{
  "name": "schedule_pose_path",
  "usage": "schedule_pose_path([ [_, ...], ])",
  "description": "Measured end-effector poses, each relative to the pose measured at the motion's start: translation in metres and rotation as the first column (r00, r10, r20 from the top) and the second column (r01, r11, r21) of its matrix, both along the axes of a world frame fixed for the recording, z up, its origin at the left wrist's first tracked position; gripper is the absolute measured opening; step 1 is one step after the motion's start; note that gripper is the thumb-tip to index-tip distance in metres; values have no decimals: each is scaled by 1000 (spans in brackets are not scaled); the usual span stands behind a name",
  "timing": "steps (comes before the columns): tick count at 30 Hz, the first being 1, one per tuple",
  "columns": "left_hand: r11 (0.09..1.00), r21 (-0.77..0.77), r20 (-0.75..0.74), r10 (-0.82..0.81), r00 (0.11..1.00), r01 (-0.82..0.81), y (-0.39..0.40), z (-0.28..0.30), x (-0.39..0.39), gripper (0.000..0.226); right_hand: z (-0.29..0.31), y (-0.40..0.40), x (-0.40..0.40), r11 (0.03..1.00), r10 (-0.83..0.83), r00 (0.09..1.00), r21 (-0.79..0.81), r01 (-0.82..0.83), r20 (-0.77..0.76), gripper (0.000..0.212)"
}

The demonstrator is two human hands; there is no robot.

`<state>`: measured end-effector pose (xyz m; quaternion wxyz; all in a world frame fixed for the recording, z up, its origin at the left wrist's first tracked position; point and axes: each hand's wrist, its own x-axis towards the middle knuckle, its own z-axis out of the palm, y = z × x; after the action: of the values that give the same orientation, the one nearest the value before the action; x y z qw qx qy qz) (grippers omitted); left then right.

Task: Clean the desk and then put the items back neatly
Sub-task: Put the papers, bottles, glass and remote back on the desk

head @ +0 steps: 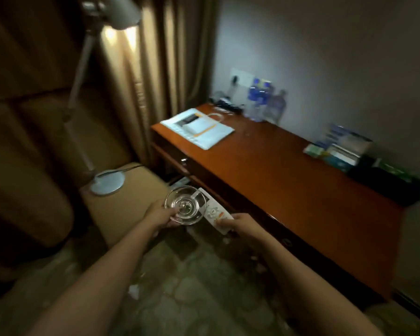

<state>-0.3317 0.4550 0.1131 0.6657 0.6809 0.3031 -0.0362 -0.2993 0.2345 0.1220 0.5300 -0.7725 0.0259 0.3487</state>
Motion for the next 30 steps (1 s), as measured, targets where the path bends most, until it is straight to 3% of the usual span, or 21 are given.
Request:
schedule_pose_path([
  [8, 896, 7, -26, -445, 895, 445, -159, 11, 169, 13, 7, -153, 86, 903, -419, 908, 103, 417, -6, 13],
  [16, 729, 52, -107, -675, 730, 682, -259, -14, 305, 9, -29, -231, 172, 752, -651, 756, 75, 655, -68, 16],
  [22, 569, 28, -143, -812, 566, 822, -337, -27, 403, 7, -44, -277, 217, 568, -804, 571, 72, 820, -167, 19],
  [30, 418, -4, -233, -884, 405, 909, -445, -73, 418, 13, -79, -351, 199, 264, -946, 261, 12, 964, -193, 9],
])
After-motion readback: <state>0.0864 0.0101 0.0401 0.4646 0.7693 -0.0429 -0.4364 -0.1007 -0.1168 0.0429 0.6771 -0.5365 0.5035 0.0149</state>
